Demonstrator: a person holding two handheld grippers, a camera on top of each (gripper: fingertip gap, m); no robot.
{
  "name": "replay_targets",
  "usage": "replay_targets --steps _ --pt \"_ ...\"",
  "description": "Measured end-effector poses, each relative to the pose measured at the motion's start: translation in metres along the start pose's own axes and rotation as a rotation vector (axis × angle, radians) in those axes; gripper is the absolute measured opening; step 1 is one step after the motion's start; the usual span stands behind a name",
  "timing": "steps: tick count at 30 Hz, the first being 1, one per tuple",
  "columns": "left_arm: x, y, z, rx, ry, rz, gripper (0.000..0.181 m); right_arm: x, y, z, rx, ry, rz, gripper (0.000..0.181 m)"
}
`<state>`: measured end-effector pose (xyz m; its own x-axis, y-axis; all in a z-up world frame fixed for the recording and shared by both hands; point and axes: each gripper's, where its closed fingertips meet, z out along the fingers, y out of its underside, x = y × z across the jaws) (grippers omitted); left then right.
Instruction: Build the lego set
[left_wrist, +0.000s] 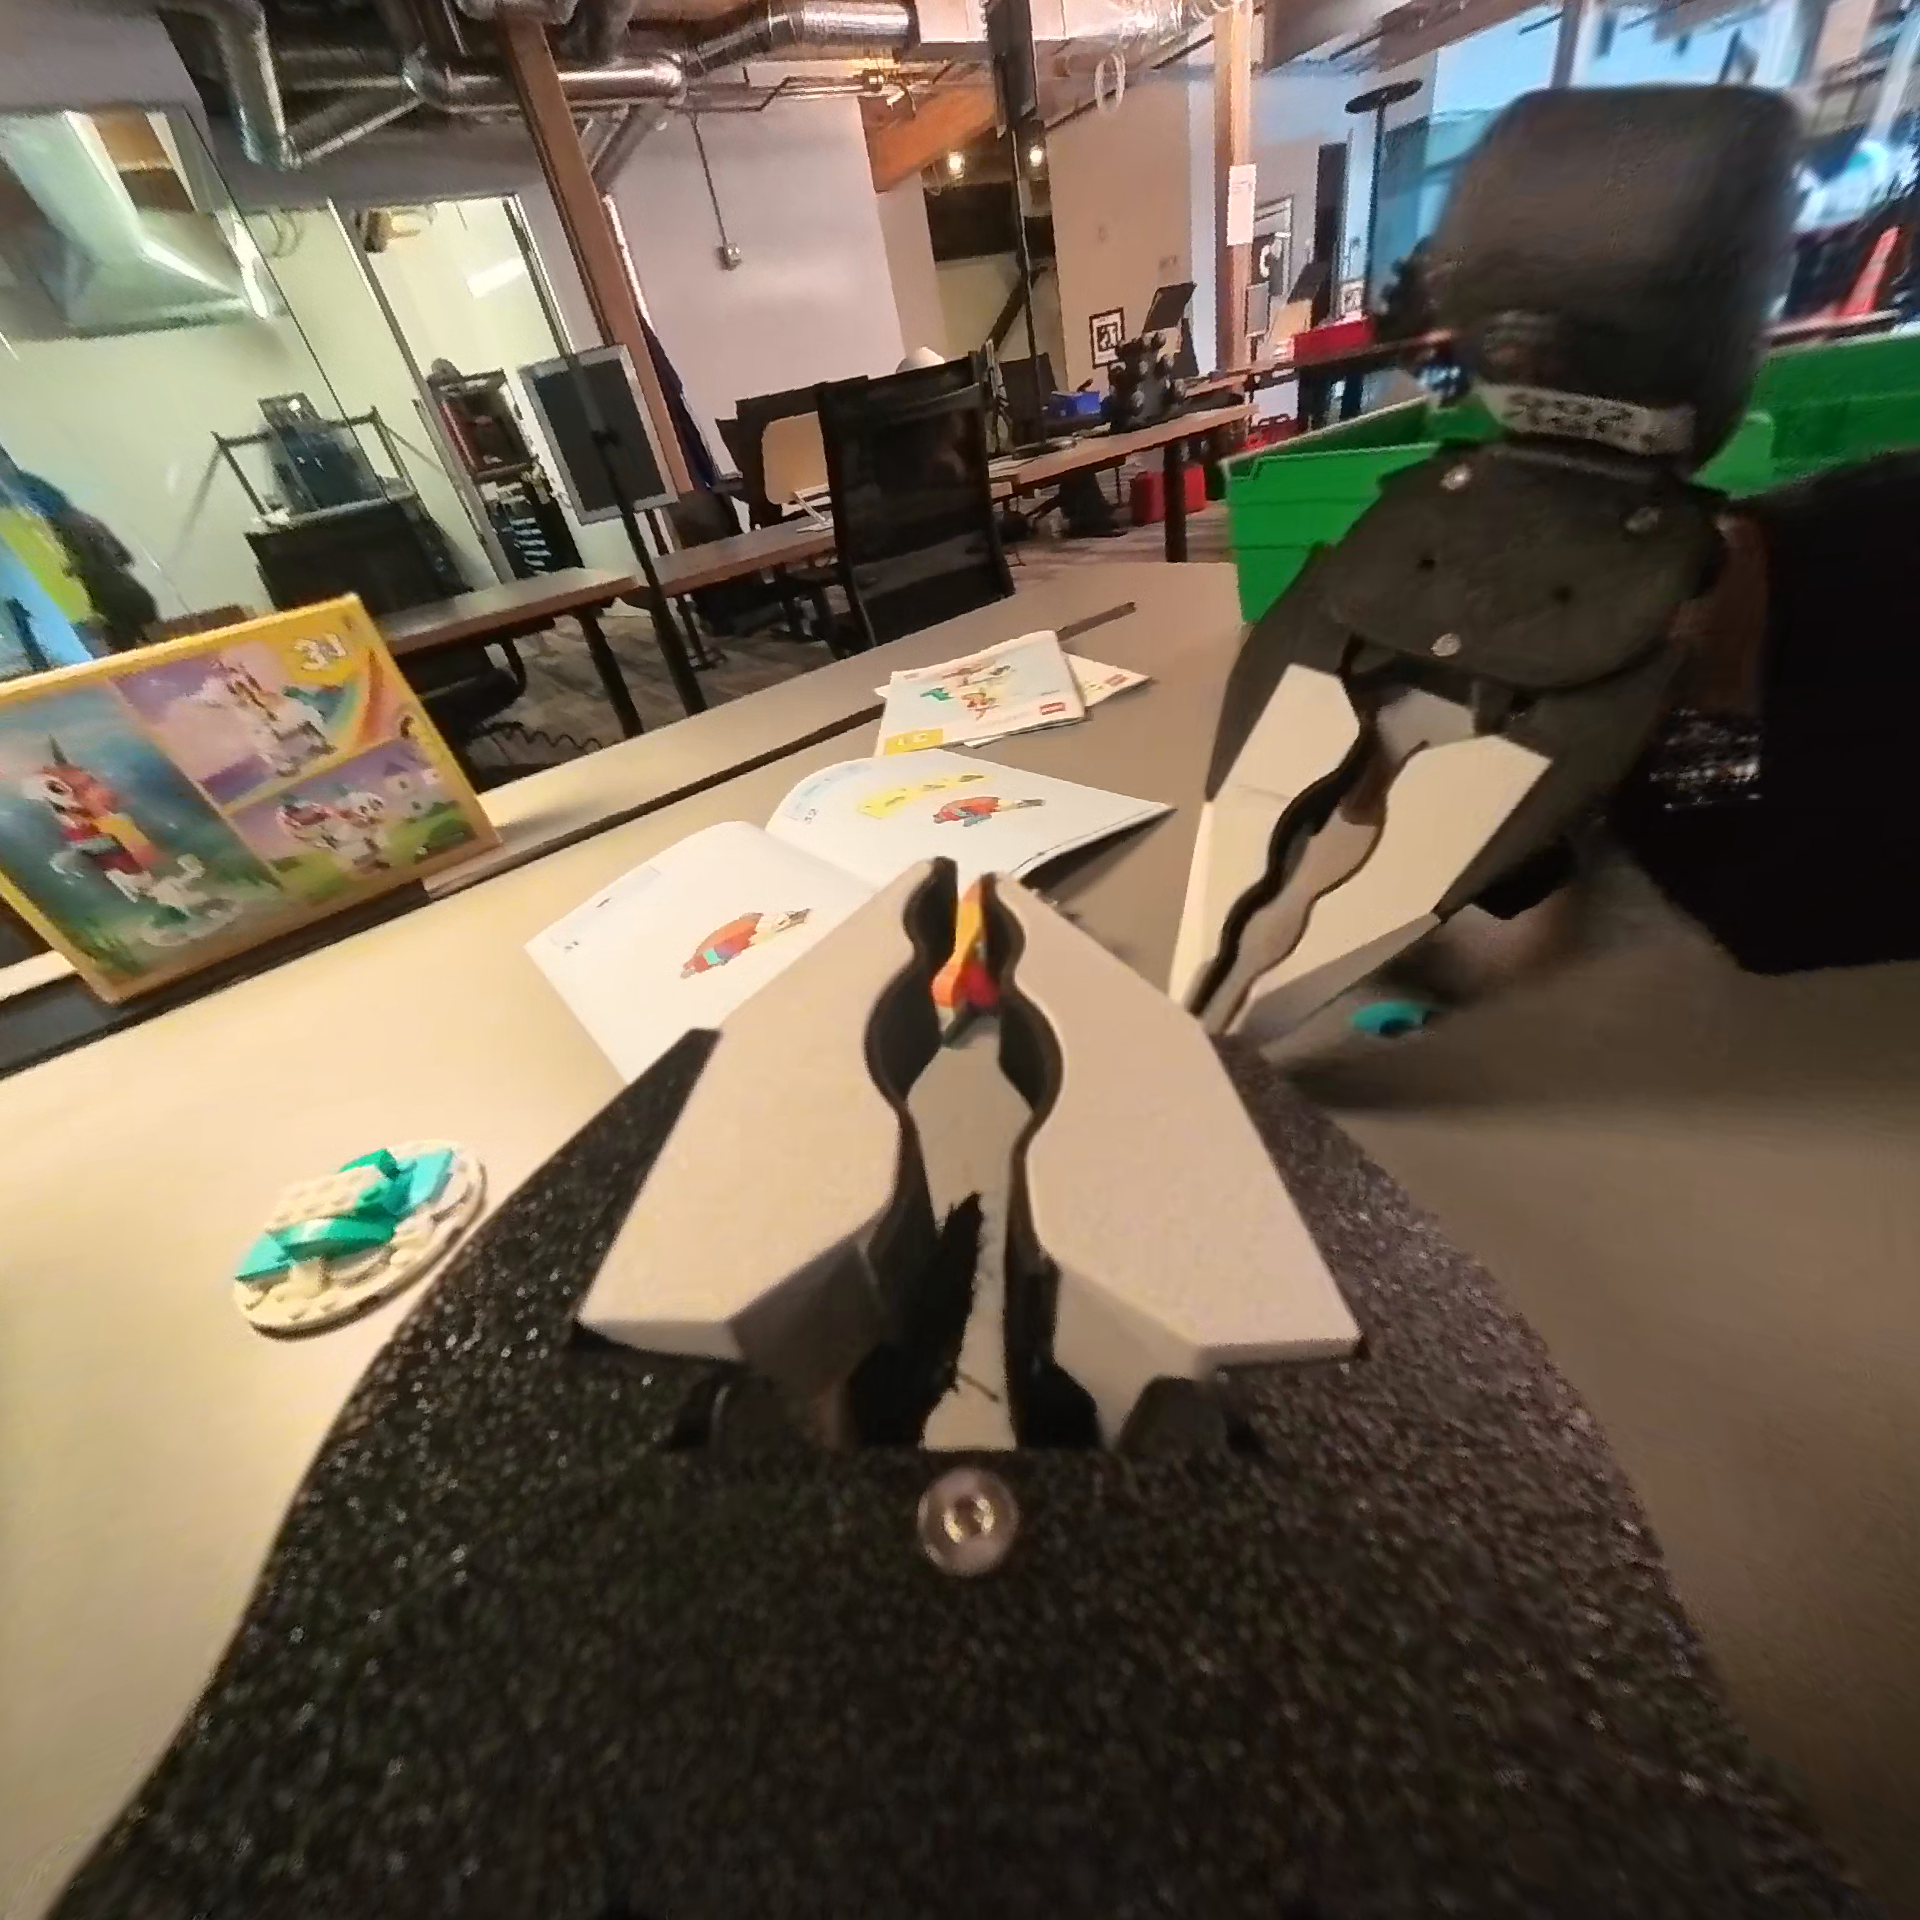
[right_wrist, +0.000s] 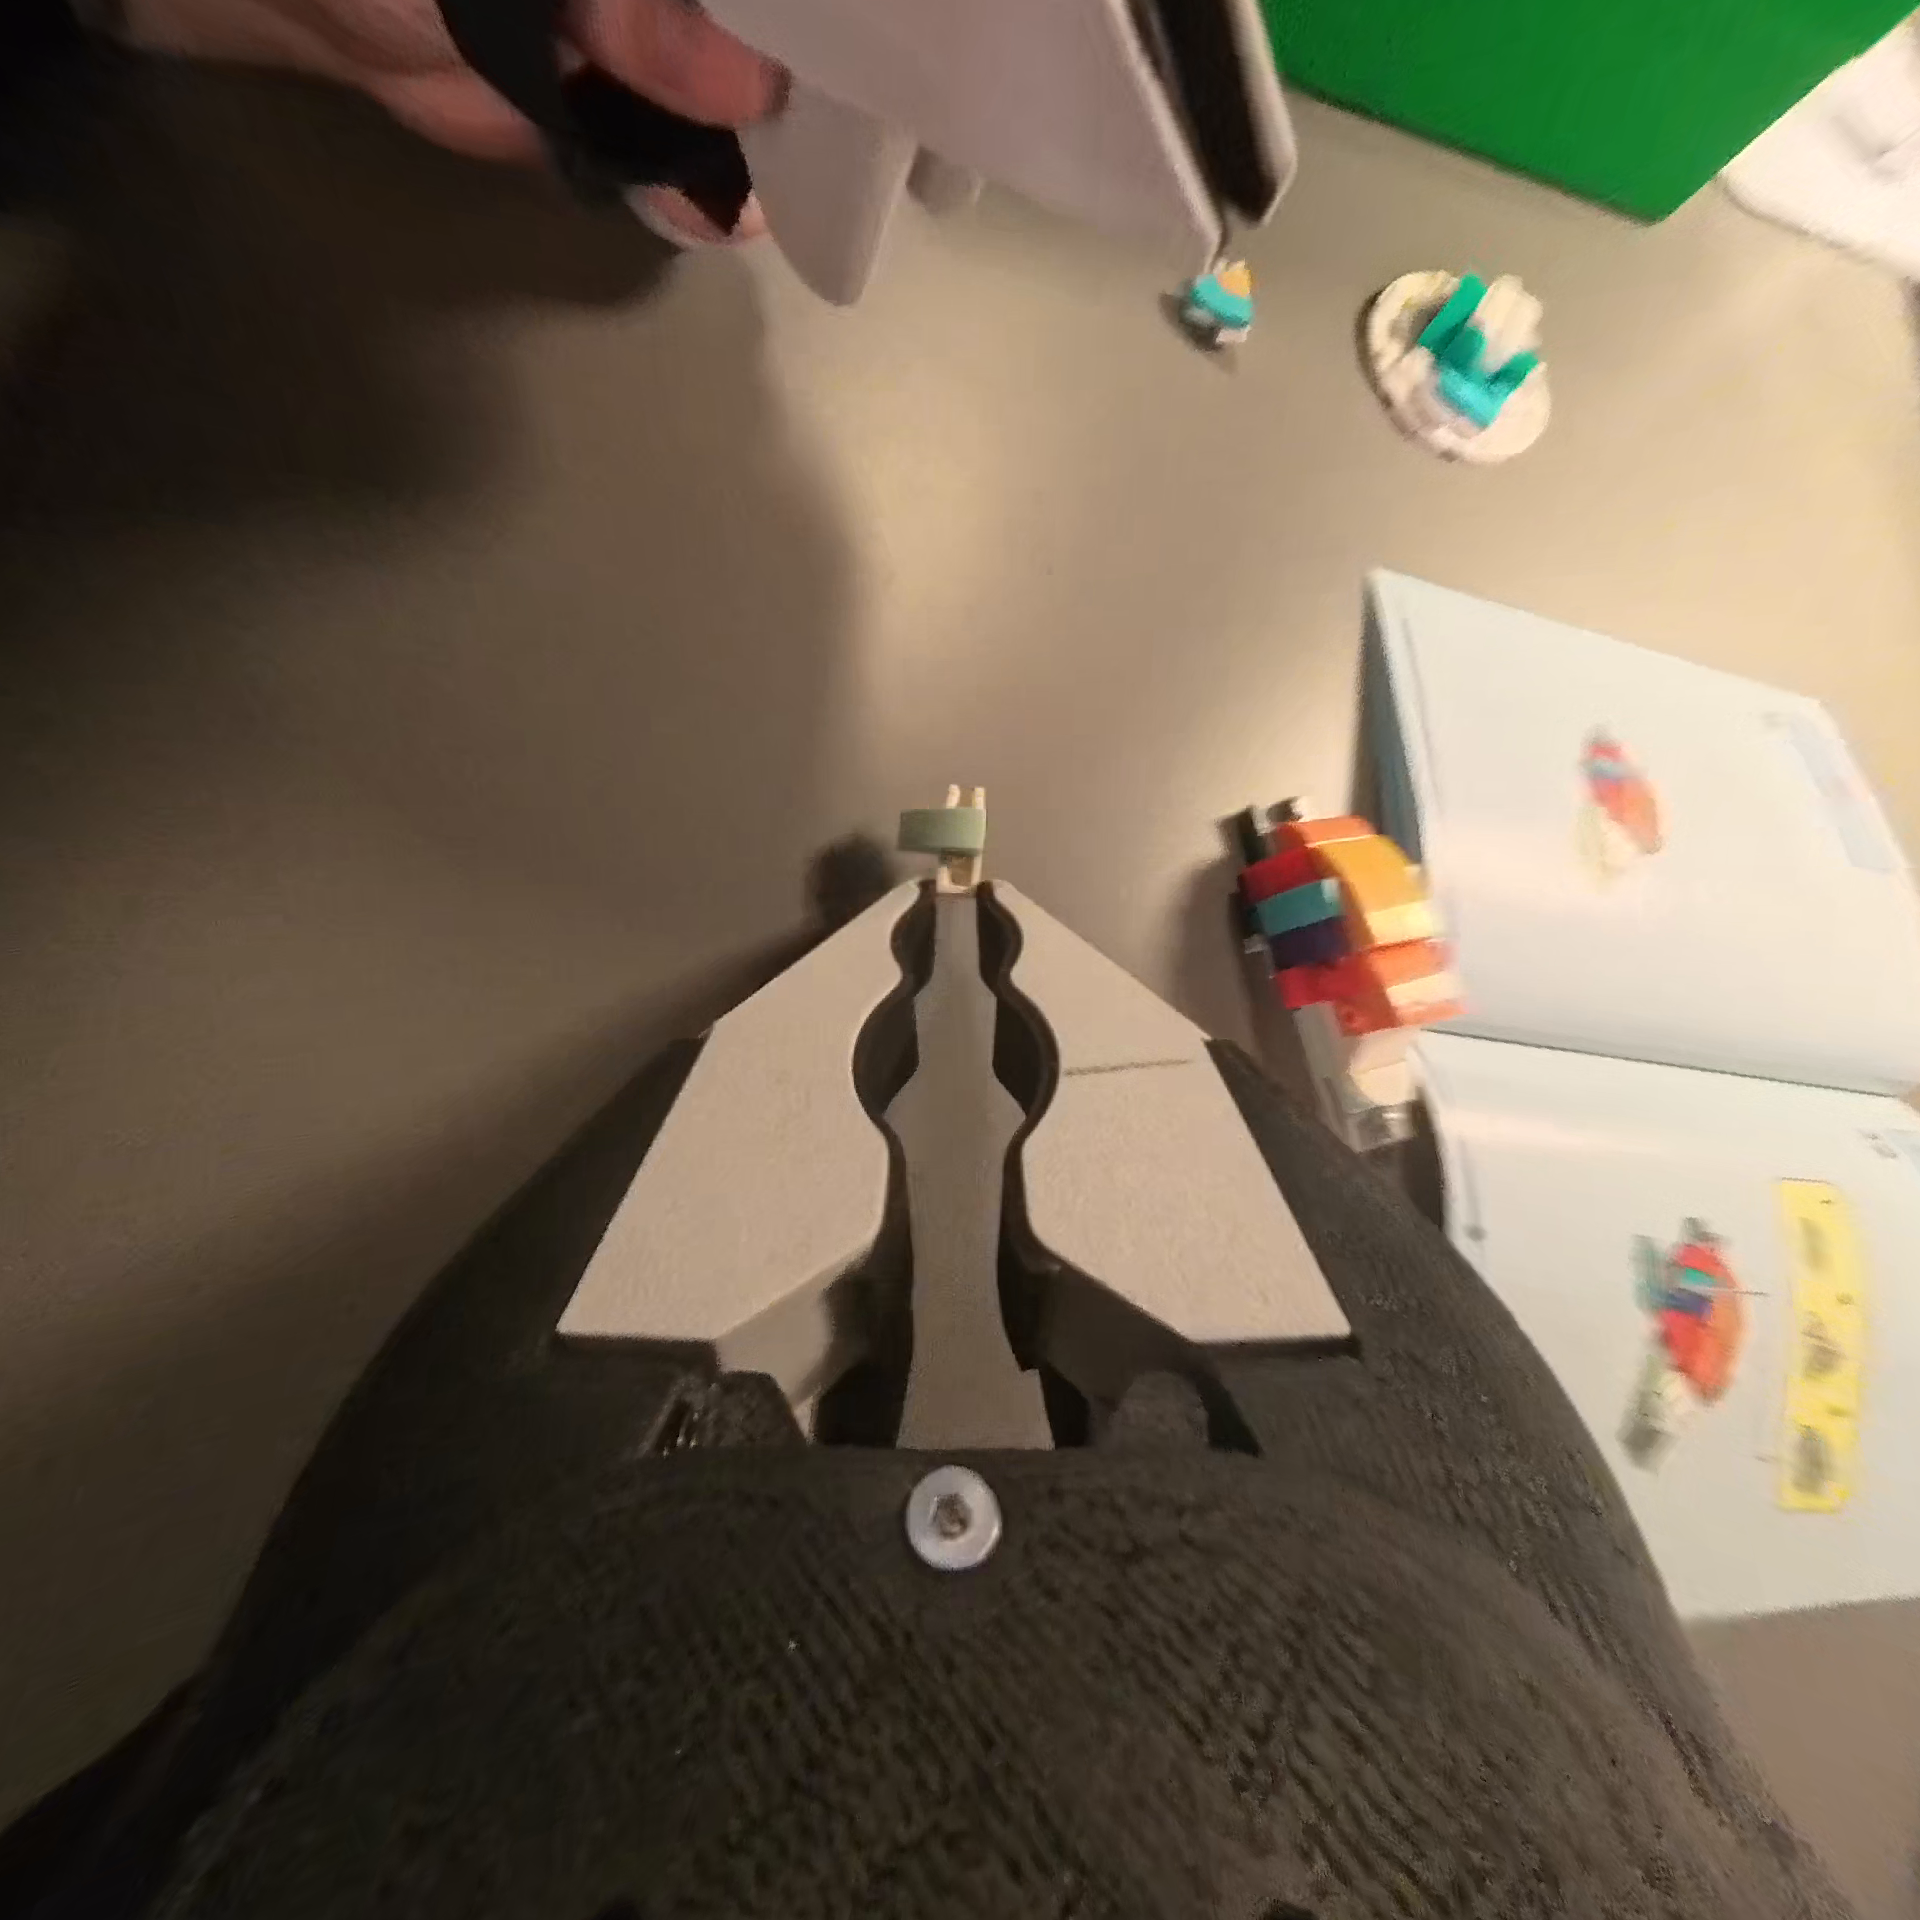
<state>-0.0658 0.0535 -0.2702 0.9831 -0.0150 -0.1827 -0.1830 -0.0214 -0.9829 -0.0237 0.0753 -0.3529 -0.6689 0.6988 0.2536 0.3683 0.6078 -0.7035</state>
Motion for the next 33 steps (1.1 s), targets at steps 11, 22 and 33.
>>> replay_targets --steps 11,22,33 --pt "0.021 -0.009 0.011 -0.034 0.184 -0.191 0.031 0.038 -0.073 -0.053 0.071 0.765 -1.010 0.007" --pt "0.034 -0.020 0.007 -0.013 0.161 0.113 0.017 0.025 -0.086 -0.059 0.042 0.864 -1.317 0.006" --pt "0.037 -0.027 0.001 0.034 0.165 0.277 0.005 0.025 -0.079 -0.063 0.219 0.667 -0.815 0.023"
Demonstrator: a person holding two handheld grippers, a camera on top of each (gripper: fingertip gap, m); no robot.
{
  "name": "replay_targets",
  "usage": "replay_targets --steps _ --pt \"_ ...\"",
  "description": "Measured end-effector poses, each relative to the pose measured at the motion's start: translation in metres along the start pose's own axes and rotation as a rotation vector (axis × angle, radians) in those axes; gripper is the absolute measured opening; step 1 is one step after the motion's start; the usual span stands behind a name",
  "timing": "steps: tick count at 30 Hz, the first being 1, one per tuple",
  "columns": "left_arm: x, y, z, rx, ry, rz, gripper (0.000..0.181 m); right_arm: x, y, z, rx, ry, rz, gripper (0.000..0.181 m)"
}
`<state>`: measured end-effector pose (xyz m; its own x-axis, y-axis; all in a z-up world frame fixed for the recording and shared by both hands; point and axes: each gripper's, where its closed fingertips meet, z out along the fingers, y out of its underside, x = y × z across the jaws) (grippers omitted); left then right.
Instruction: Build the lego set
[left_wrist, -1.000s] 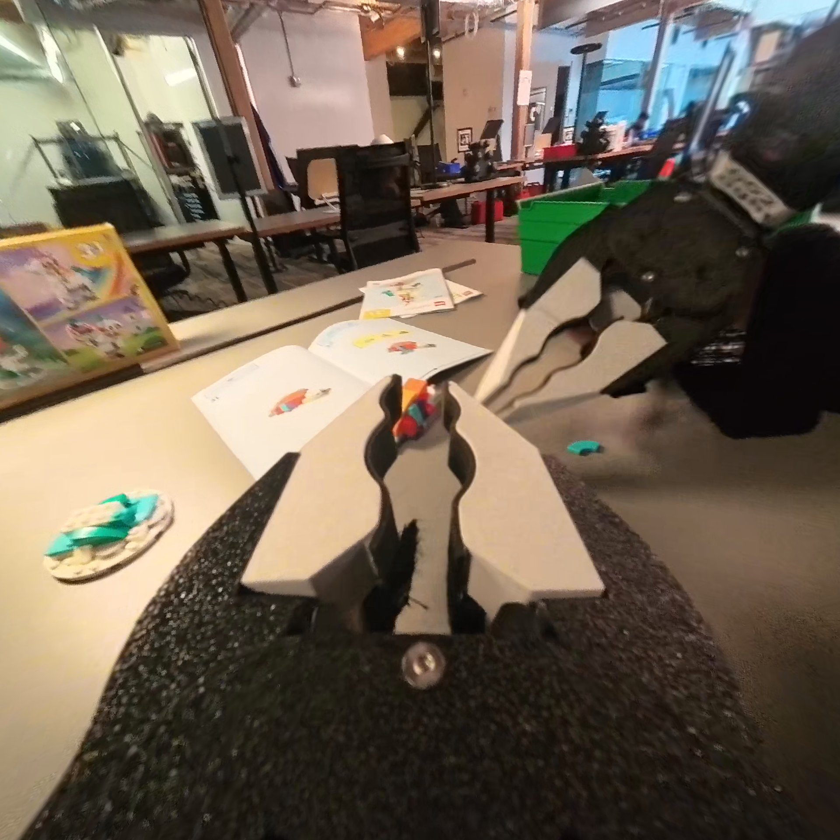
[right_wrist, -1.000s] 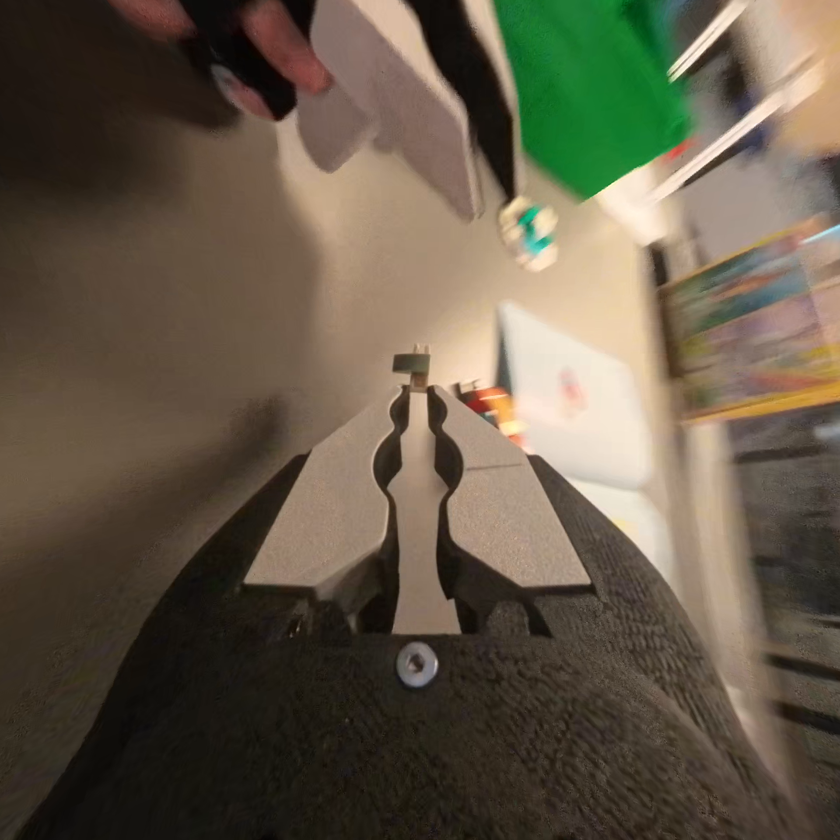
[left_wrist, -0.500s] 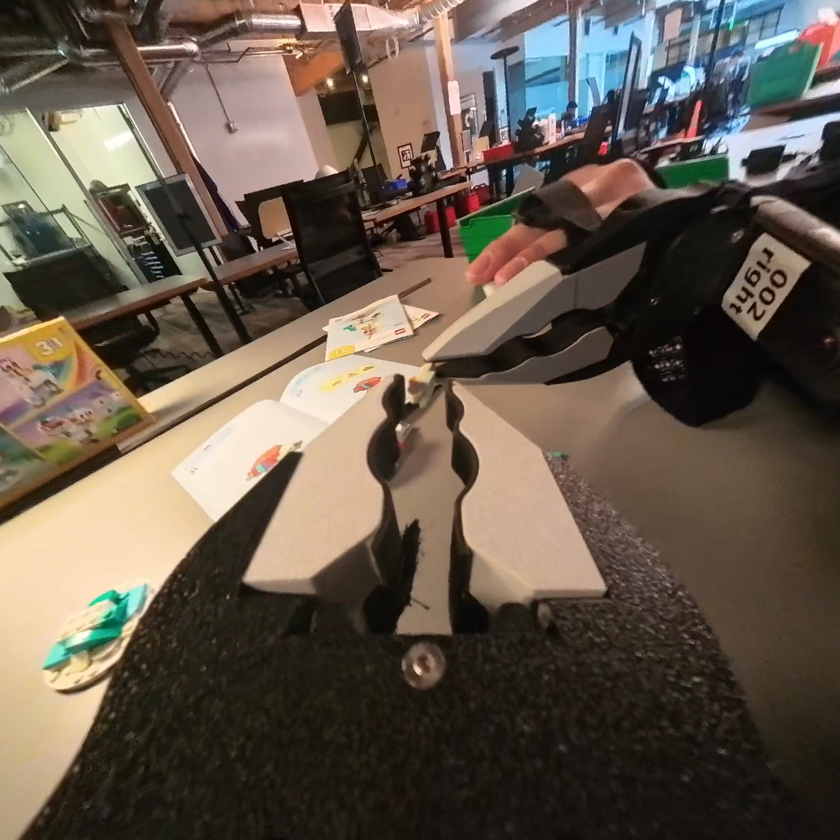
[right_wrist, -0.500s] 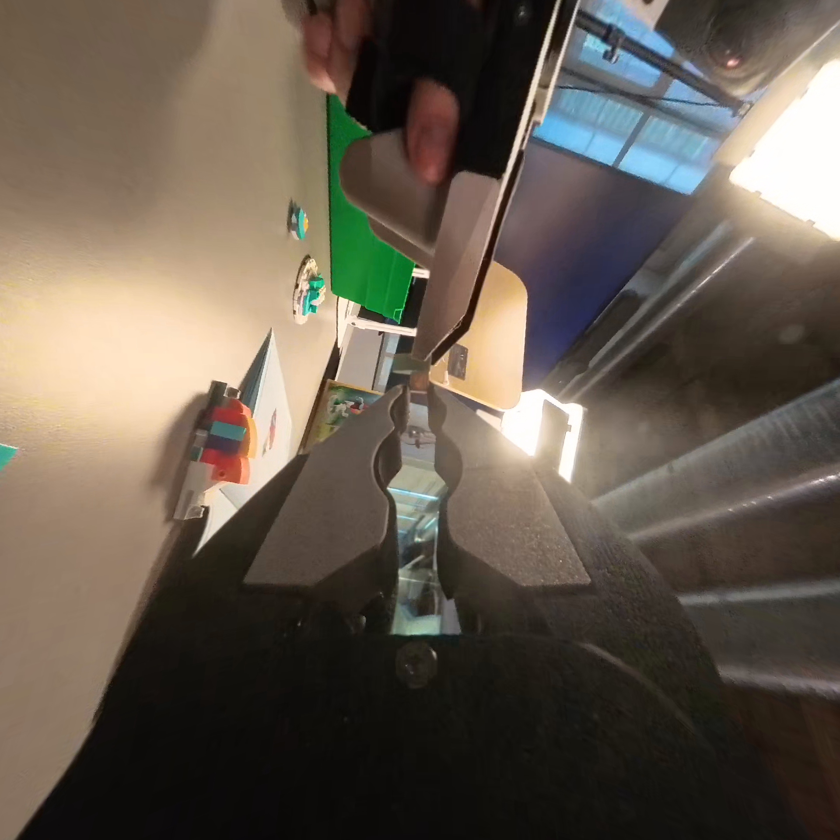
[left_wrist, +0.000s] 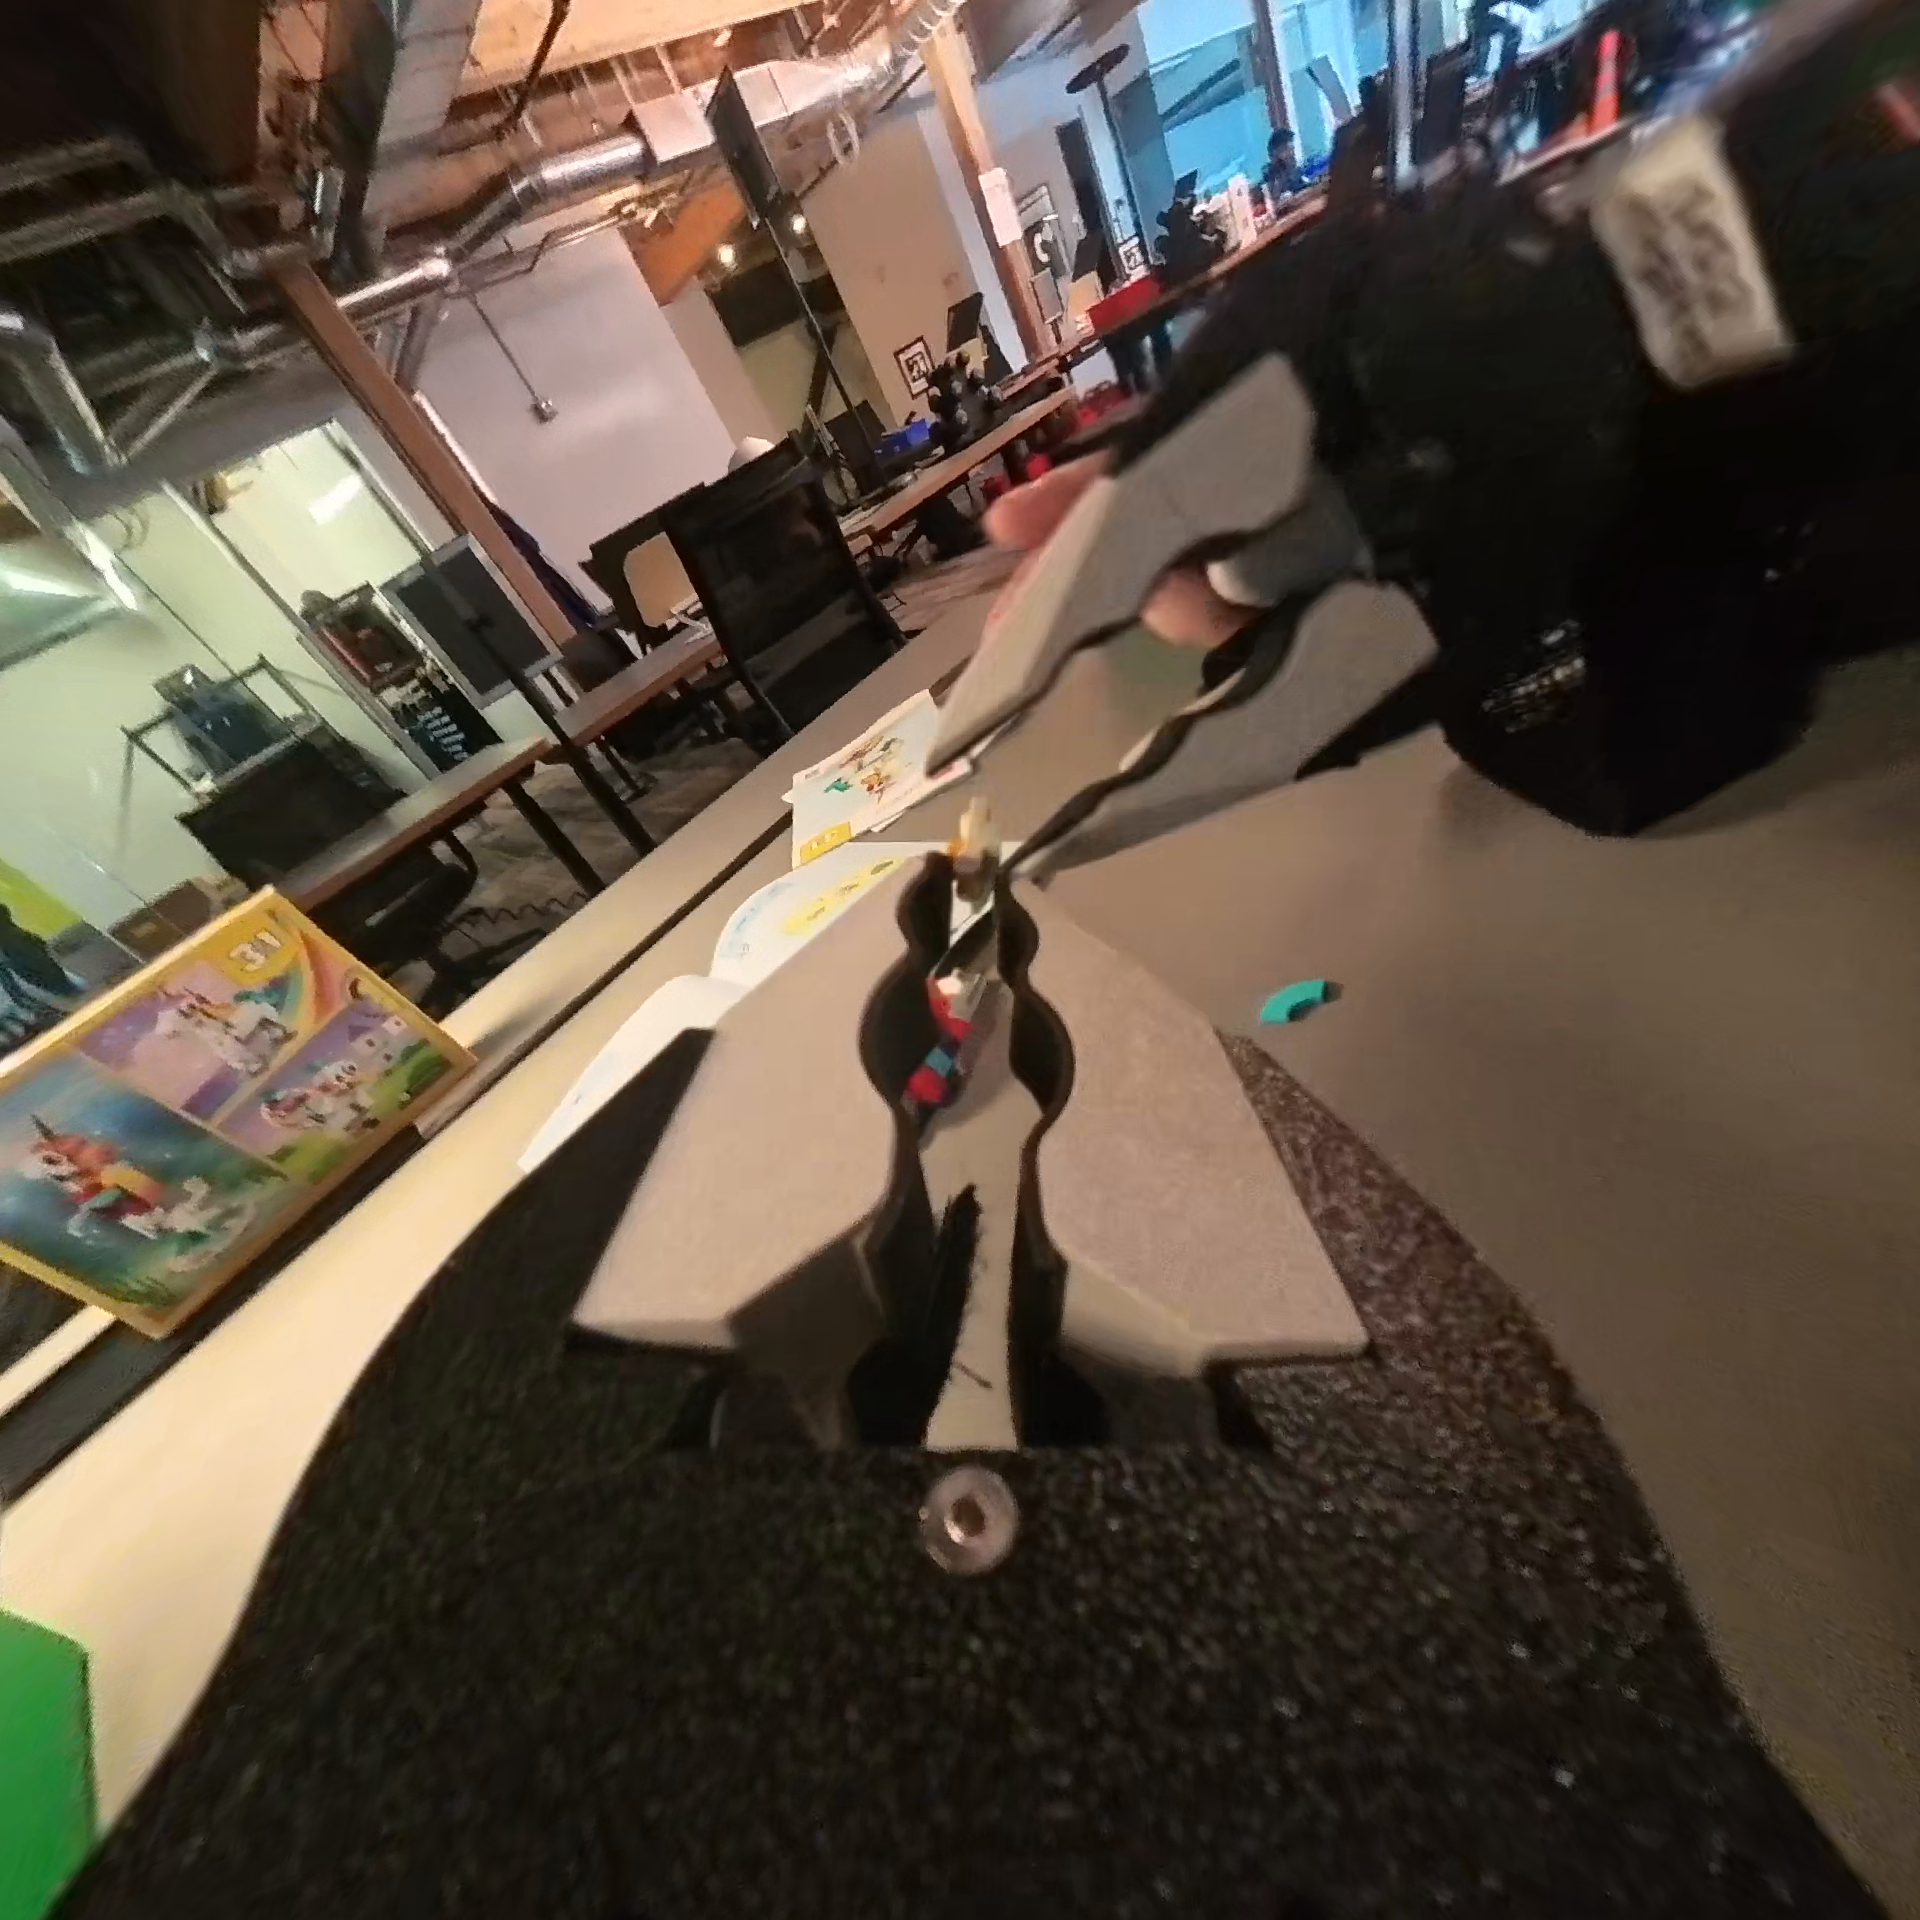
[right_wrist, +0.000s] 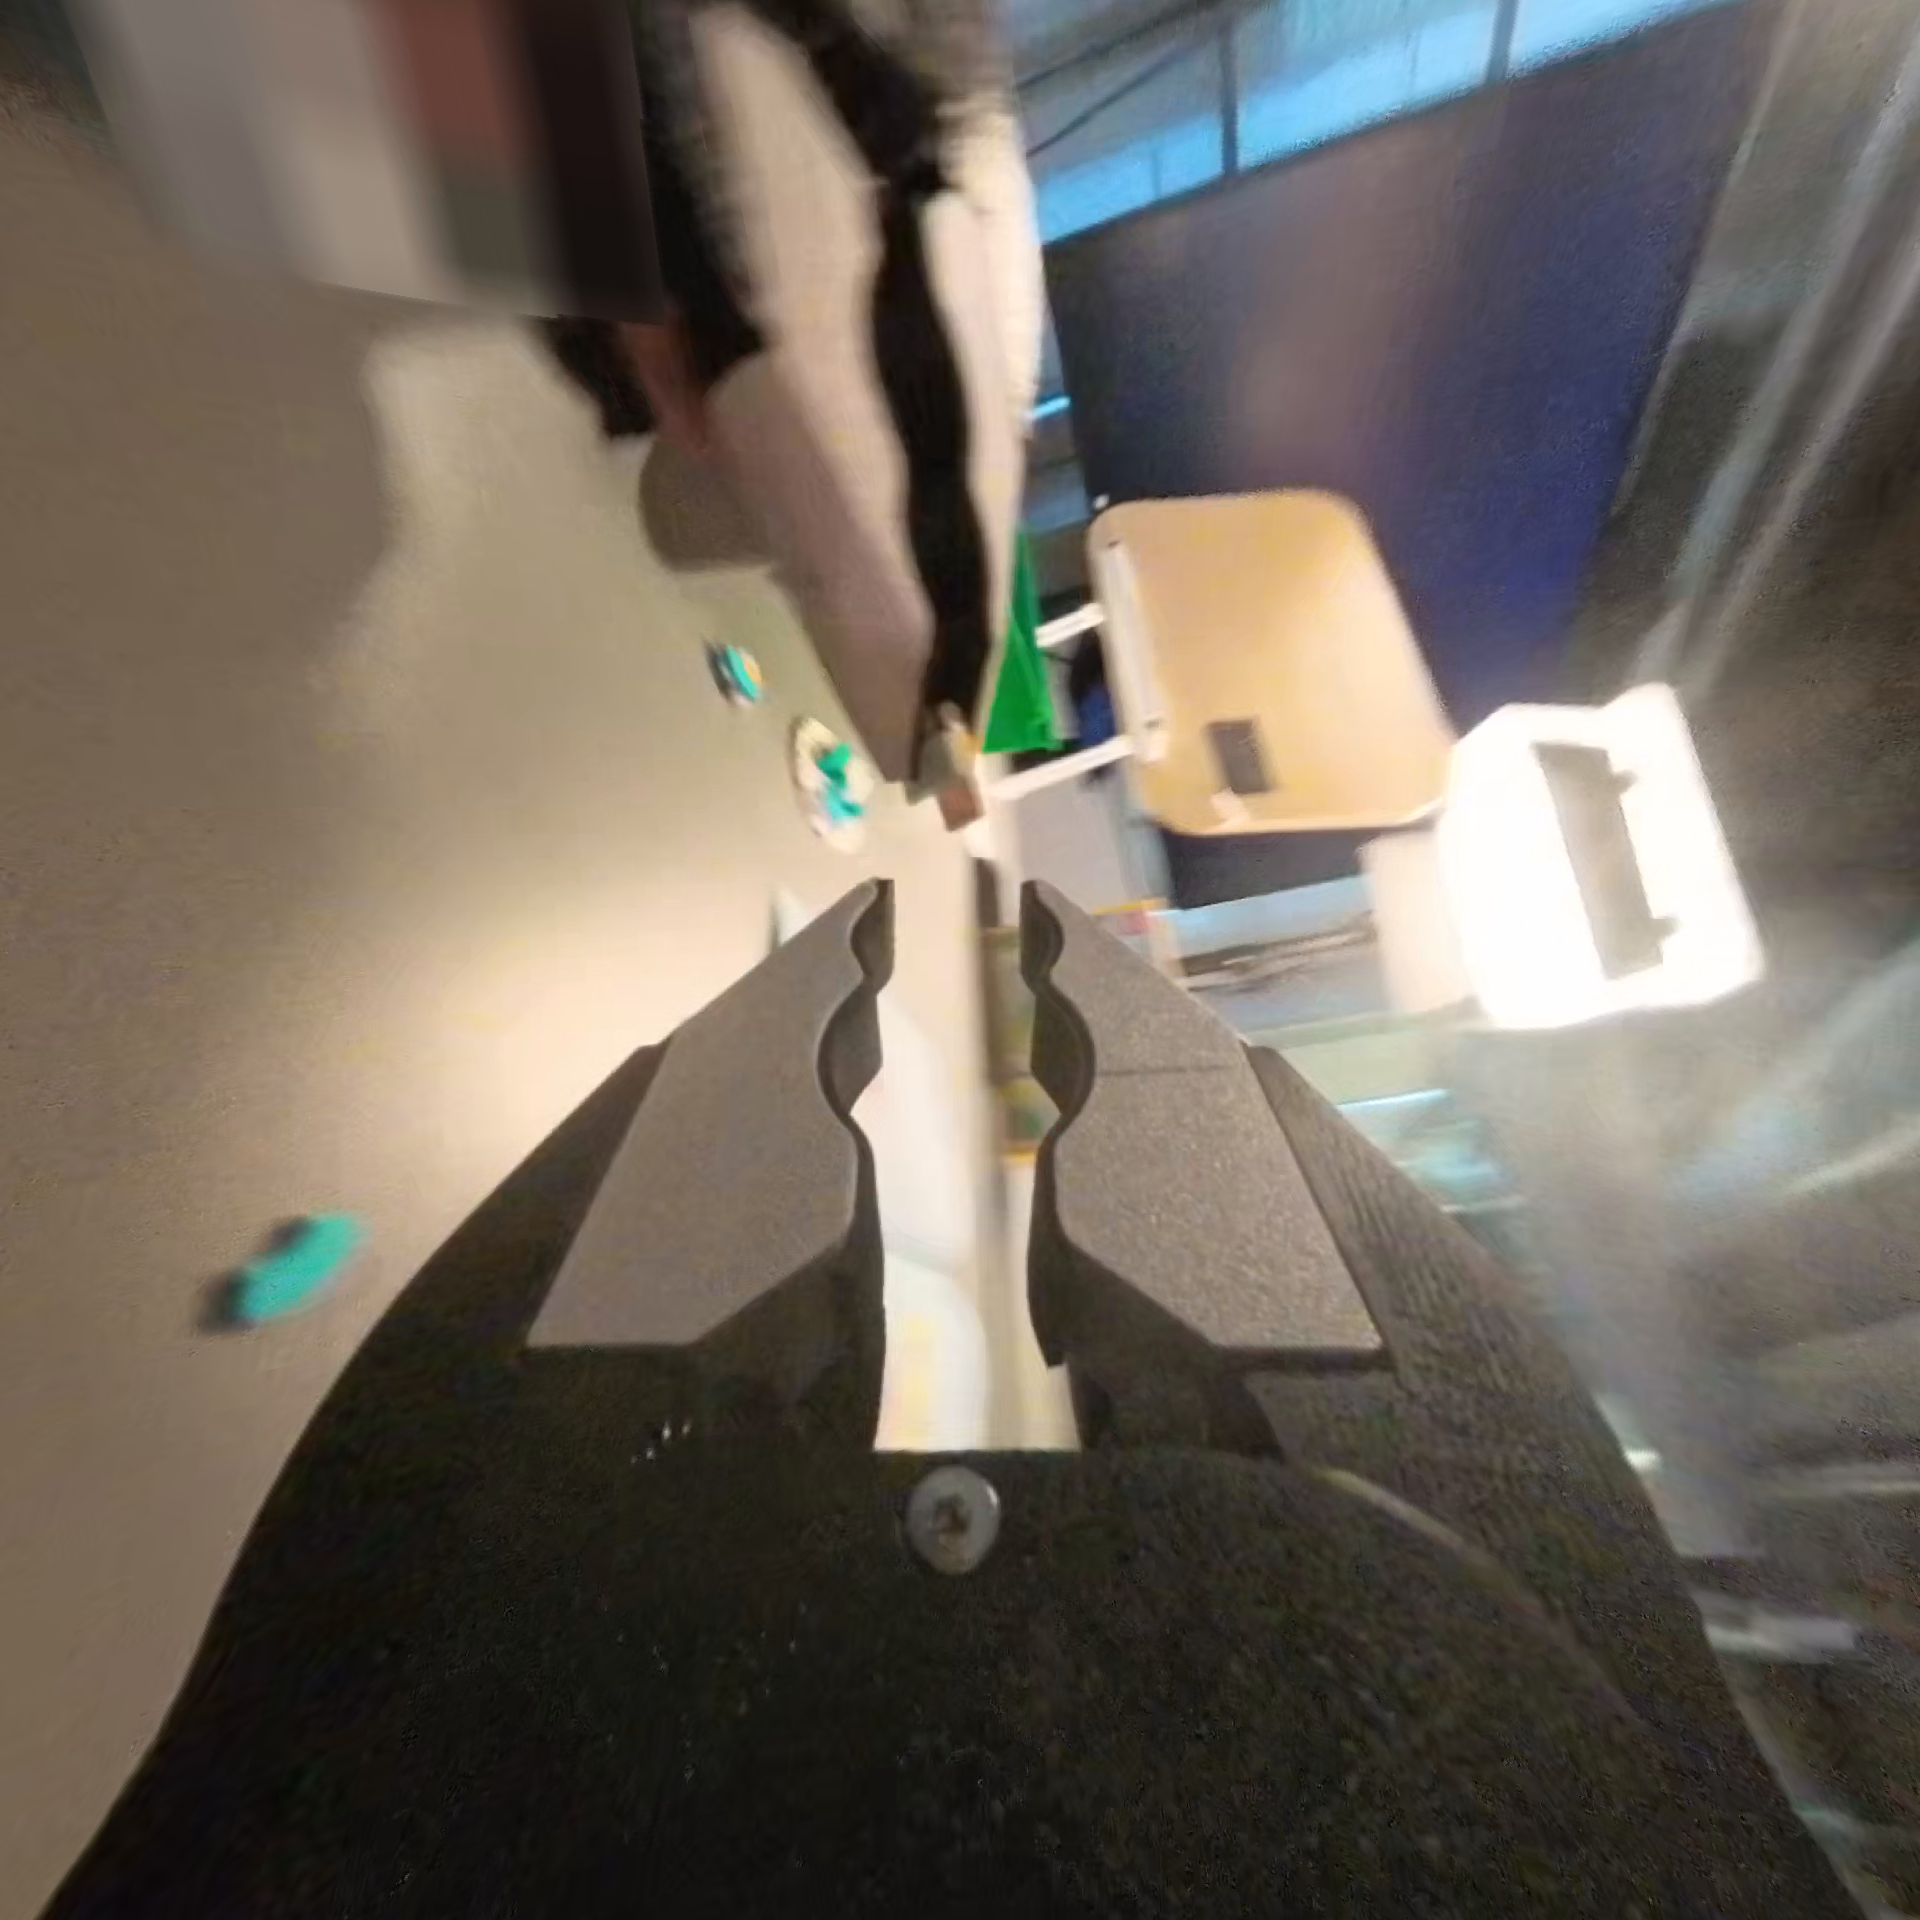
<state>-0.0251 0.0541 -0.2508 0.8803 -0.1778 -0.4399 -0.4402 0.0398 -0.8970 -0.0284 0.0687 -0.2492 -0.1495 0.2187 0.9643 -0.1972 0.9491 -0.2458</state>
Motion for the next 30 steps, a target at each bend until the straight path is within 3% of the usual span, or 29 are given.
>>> replay_targets --steps 3,5,7,11,14,20,30 --pt "0.002 0.000 -0.002 0.020 0.006 0.072 0.005 0.006 0.001 -0.005 0.113 -0.167 0.717 0.018" --pt "0.005 0.000 -0.003 0.031 0.008 0.127 0.006 0.010 -0.011 -0.015 0.261 -0.428 1.258 0.021" --pt "0.011 -0.001 -0.004 0.044 0.024 0.184 0.006 0.018 -0.019 -0.025 0.379 -0.607 1.566 0.022" --pt "0.024 -0.004 -0.004 0.073 0.057 0.253 0.005 -0.011 -0.025 -0.025 0.274 -0.746 1.562 0.022" --pt "0.028 -0.004 -0.003 0.075 0.075 0.270 0.006 -0.019 -0.031 -0.024 0.281 -0.807 1.618 0.018" --pt "0.030 -0.004 -0.004 0.072 0.076 0.290 0.006 -0.016 -0.032 -0.025 0.312 -0.806 1.643 0.008" --pt "0.031 -0.007 -0.003 0.082 0.068 0.302 0.006 -0.019 -0.036 -0.025 0.308 -0.803 1.639 0.007"
